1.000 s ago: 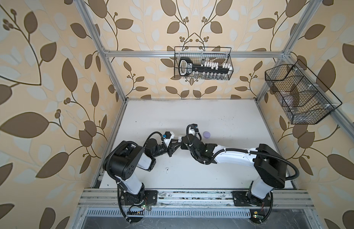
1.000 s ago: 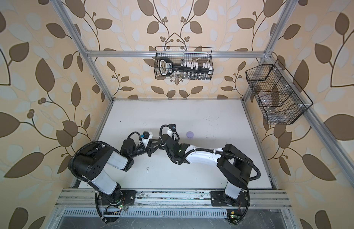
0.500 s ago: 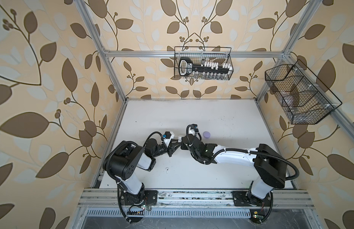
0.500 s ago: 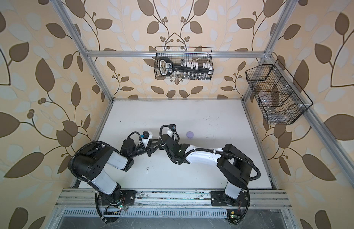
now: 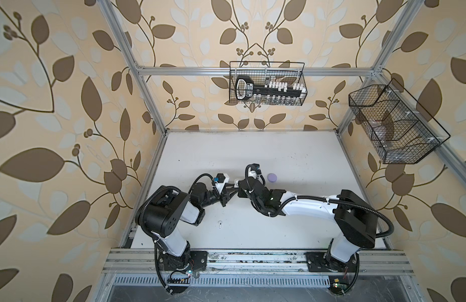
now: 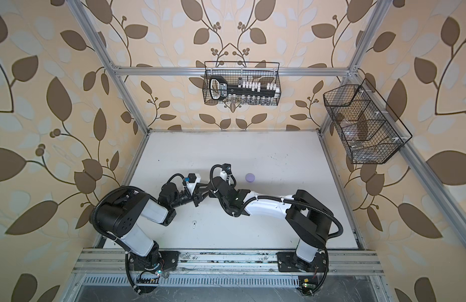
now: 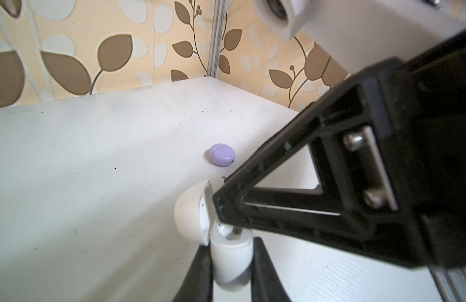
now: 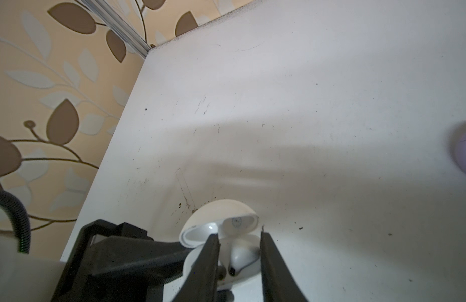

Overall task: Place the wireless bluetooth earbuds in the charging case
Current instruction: 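Lower the earbud into the case slot with the right gripper, then open the right gripper and draw it back toward the other earbud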

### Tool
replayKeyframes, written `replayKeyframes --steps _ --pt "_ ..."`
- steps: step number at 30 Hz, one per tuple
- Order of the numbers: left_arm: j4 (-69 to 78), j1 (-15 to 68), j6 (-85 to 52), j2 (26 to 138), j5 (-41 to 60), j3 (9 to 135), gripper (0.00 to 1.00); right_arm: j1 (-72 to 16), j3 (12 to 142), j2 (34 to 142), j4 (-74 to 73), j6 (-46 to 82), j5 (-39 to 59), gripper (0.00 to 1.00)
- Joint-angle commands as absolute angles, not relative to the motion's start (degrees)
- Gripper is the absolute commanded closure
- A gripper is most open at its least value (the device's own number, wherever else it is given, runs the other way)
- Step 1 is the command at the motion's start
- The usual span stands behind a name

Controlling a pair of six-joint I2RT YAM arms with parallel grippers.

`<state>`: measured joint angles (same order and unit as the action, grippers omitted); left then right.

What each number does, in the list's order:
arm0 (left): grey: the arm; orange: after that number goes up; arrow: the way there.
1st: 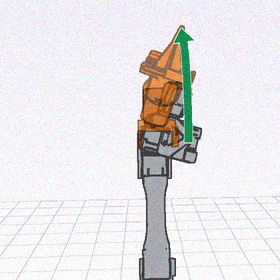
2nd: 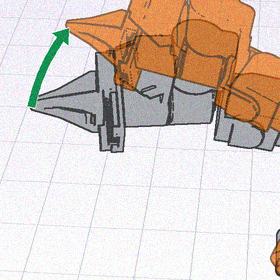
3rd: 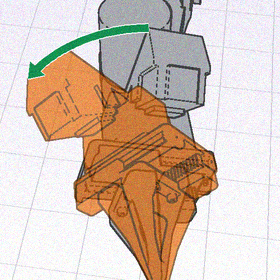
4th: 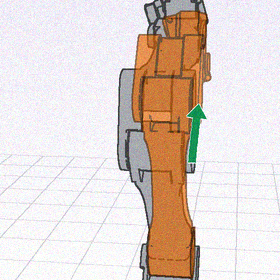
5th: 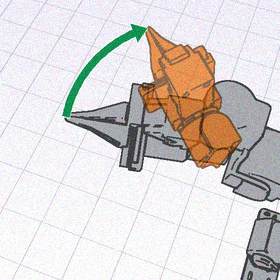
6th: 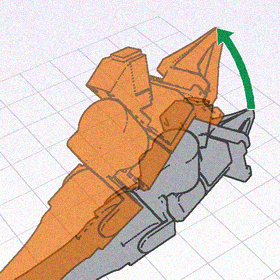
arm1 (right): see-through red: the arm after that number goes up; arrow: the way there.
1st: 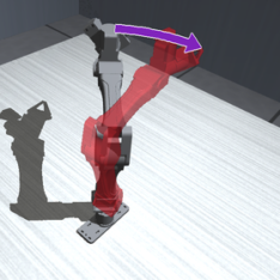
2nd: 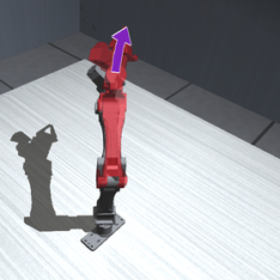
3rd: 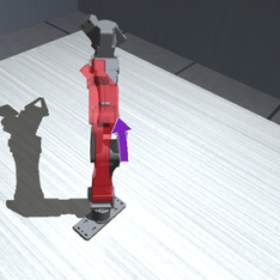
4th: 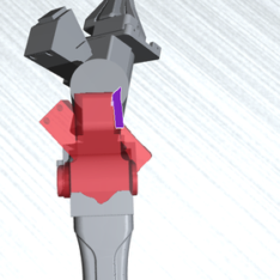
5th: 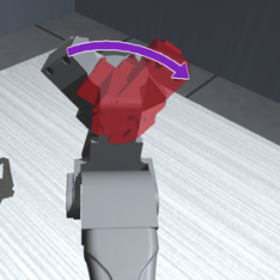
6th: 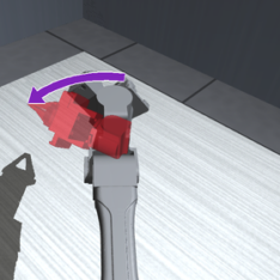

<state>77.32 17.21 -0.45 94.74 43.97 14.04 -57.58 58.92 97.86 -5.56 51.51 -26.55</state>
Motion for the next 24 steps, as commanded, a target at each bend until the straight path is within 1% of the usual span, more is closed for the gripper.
replayKeyframes --steps 1,6,10,19,24 --pt "81.5 17.1 -0.2 94.4 46.1 14.1 0.83 -57.8 58.0 96.3 -4.7 51.3 -25.4 0.69" --pt "81.4 17.1 -0.2 94.5 46.4 14.1 0.83 -57.3 57.3 94.2 -4.2 51.0 -25.8 0.6" --pt "81.4 17.1 -0.2 94.5 46.3 14.1 0.83 -56.8 57.0 92.8 -3.3 50.7 -25.8 0.55" --pt "81.5 17.1 -0.3 94.6 45.4 14.2 0.83 -56.5 55.1 90.4 -2.4 50.9 -26.1 0.53" --pt "81.5 17.1 -0.4 94.6 44.6 14.2 0.83 -56.5 54.9 88.5 0.5 51.2 -26.4 0.53"
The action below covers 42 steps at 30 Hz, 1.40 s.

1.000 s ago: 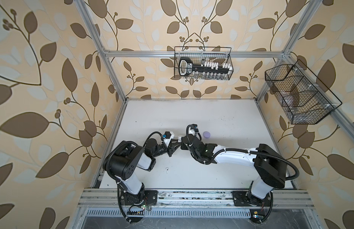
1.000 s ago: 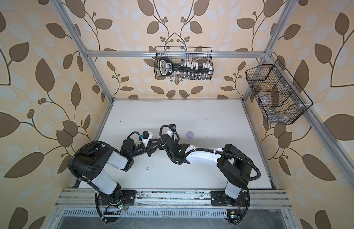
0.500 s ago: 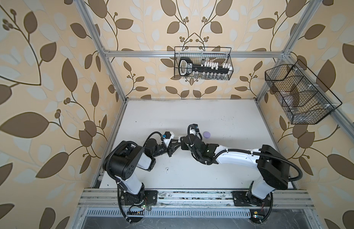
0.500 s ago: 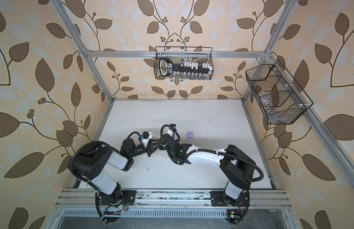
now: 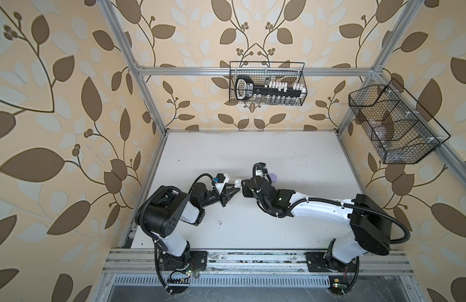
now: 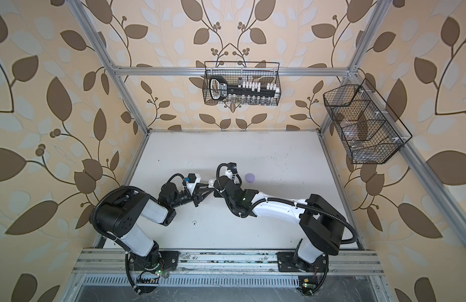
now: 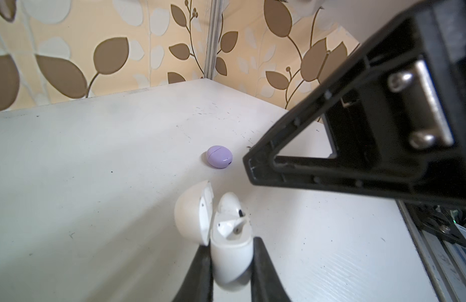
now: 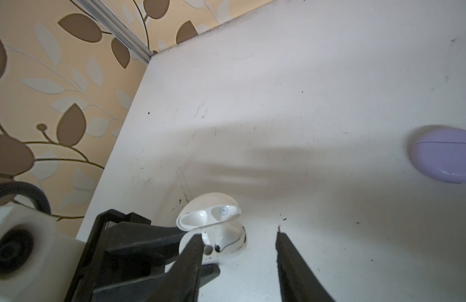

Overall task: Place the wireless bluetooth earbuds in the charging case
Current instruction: 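Open the right gripper and draw it back toward the other earbud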

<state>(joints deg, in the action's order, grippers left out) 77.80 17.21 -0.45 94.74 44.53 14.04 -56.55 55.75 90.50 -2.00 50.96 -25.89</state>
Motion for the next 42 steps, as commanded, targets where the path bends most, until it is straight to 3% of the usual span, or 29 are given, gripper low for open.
replayKeyframes --steps 1,23,42 --pt "81.4 17.1 -0.4 94.6 44.5 14.2 0.83 -56.6 54.8 88.1 0.9 51.3 -26.5 0.53" --pt "80.3 17.1 -0.4 94.3 38.0 14.5 0.83 -67.5 57.6 90.8 14.2 55.6 -23.8 0.49" --pt "80.1 17.1 -0.6 94.4 35.9 14.7 0.83 -73.5 66.9 103.4 14.6 56.3 -17.4 0.68"
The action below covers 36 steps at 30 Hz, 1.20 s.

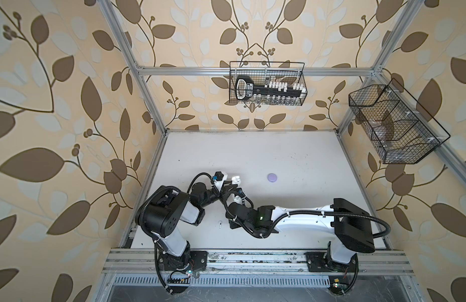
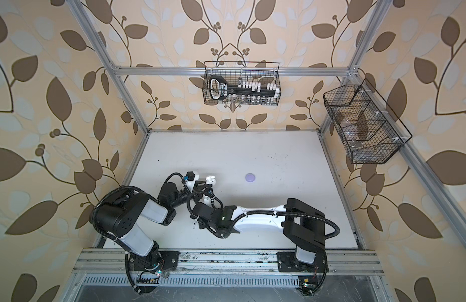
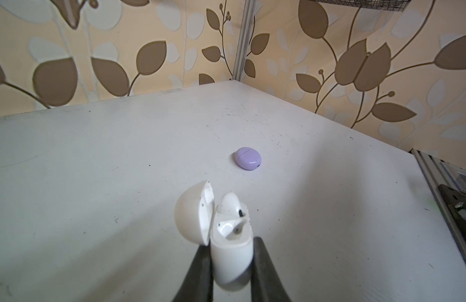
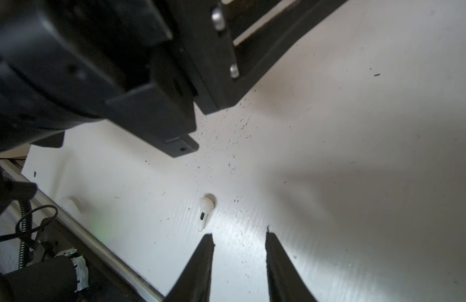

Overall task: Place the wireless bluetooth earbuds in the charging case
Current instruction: 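Open the right gripper and draw it back toward the other earbud, then move the open right gripper over the white earbud on the table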

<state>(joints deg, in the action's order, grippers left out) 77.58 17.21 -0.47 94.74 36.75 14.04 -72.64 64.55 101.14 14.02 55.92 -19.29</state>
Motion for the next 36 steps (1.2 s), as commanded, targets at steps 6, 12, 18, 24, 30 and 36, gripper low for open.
replayKeyframes --steps 6,12,18,24,30,36 --pt "80.2 17.1 -0.7 94.3 35.2 14.6 0.82 -74.1 70.8 107.6 15.5 55.1 -14.5 0.69" --pt "80.3 17.1 -0.9 94.3 34.6 14.6 0.82 -74.8 74.1 111.1 16.1 54.5 -12.5 0.69" --pt "80.8 16.5 -1.8 94.6 33.8 14.7 0.81 -74.6 75.5 113.6 17.3 54.2 -11.6 0.69" --pt "81.4 16.1 -2.6 95.0 33.7 14.8 0.81 -73.7 78.0 116.5 19.3 53.6 -11.7 0.69" --pt "81.4 15.7 -3.1 95.0 33.8 14.9 0.81 -72.7 80.1 118.1 21.7 52.9 -13.0 0.68" --pt "81.4 15.4 -3.4 95.1 33.8 15.1 0.81 -72.3 82.4 119.9 23.5 51.8 -13.4 0.68"
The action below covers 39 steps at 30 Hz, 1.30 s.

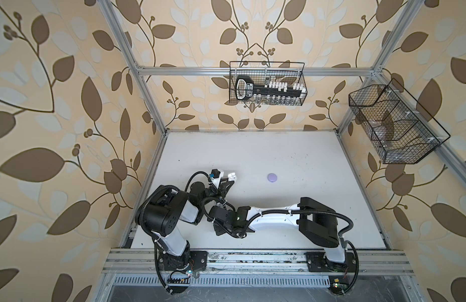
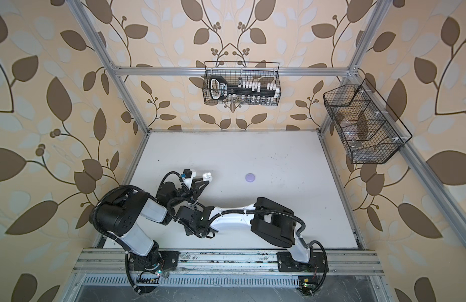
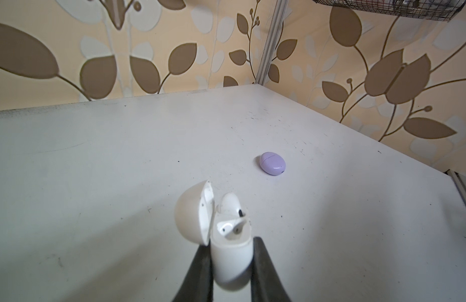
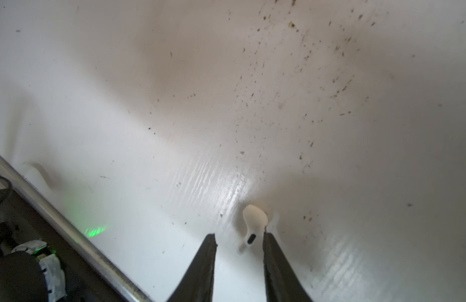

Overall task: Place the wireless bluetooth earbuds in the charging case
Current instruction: 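Move the open right gripper over the white earbud on the table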

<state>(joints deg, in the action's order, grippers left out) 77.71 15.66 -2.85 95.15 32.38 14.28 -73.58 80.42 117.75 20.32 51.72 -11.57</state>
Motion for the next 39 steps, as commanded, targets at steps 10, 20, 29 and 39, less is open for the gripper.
replayKeyframes --steps 10,20,29,39 --pt "81.5 14.8 -4.4 95.3 33.6 15.3 0.81 -72.1 85.0 122.2 26.4 50.9 -14.9 0.69" --pt "81.5 14.3 -5.0 95.4 33.7 15.5 0.81 -72.5 86.5 123.6 27.7 50.6 -15.1 0.72" --pt "81.4 14.2 -5.2 95.6 34.4 15.7 0.81 -72.5 86.4 123.8 28.3 50.6 -15.9 0.77" --pt "81.4 14.2 -5.0 95.7 35.2 15.8 0.8 -72.0 81.5 118.9 28.3 50.7 -19.0 0.8"
